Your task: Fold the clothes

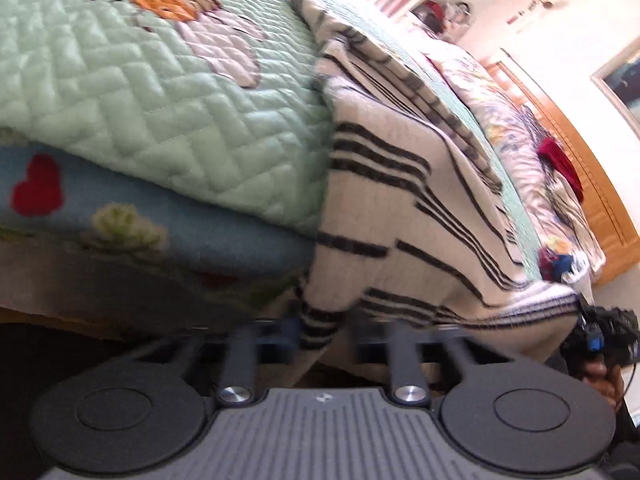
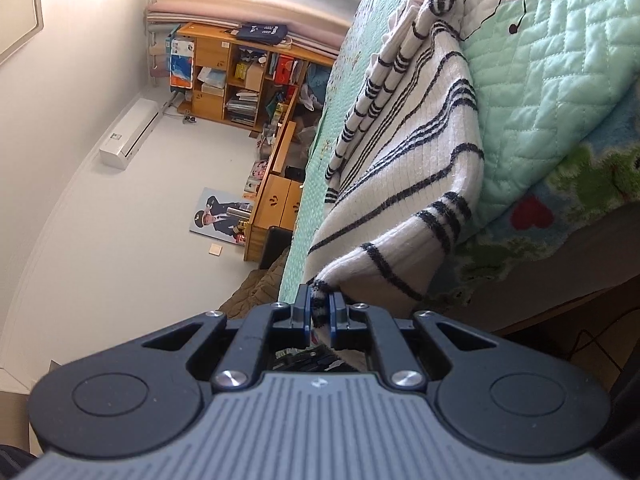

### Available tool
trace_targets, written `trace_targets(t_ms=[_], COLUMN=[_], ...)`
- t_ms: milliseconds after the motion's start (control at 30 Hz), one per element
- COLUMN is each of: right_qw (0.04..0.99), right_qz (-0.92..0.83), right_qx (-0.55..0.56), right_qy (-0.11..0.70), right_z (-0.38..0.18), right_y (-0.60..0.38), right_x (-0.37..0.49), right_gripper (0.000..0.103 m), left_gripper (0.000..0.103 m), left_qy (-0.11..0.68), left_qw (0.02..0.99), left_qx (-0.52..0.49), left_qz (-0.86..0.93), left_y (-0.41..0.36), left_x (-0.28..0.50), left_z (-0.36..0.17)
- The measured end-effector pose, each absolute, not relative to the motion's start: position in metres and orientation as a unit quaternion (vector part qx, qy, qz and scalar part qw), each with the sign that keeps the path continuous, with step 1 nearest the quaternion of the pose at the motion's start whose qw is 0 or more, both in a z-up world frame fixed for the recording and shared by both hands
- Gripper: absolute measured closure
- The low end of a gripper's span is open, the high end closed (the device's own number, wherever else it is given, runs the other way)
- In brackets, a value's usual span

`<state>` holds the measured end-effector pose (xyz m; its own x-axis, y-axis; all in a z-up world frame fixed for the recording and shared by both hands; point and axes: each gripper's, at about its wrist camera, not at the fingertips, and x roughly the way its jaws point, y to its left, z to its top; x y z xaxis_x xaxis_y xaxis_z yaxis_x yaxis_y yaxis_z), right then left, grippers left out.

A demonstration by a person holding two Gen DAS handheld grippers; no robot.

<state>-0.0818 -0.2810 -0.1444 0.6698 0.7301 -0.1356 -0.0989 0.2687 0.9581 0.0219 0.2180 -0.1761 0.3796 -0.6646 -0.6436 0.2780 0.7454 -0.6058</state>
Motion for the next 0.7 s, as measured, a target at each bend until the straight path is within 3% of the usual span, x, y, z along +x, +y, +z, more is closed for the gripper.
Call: trace_targets(t_ms=[133, 300, 500, 567, 633, 700], right_qw=[0.73, 0.712, 0.696, 0.693, 0.691, 0.704], right_qz=[0.278, 0.253, 0.249, 0.222, 0.179, 0.137], right_qx=[0.554, 0.58, 0.622, 0.652, 0.679, 0.663], right_qy=[0.287, 0.306, 0.258, 0.214, 0.172, 0.212], right_z=[-0.145, -0.156, -0.145, -0.137, -0.139, -0.143], right_y=[-0.286, -0.294, -0.305, -0.319, -0.336, -0.343], right_x=[-0.089, -0.102, -0.087, -0.068, -0.044, -0.027], right_gripper=[0.093, 0.093, 0.093, 0.093, 0.09, 0.09], left_gripper=[0.095, 0.095, 0.095, 0.09, 0.073, 0.074], left_qy=[0.45, 0.383, 0.324, 0.321, 0.312, 0.338], left_qw=[0.8, 0.786, 0.76, 0.735, 0.714, 0.735], left_qx=[-0.233, -0.372, -0.491, -0.555, -0.597, -0.561], left_qz=[-0.321, -0.31, -0.277, -0.222, -0.19, -0.175], left_y=[0.218, 0.247, 0.262, 0.26, 0.256, 0.246], left_x=[0.001, -0.022, 0.012, 0.058, 0.102, 0.125], left_z=[-0.159, -0.158, -0.143, -0.138, -0.136, -0.13])
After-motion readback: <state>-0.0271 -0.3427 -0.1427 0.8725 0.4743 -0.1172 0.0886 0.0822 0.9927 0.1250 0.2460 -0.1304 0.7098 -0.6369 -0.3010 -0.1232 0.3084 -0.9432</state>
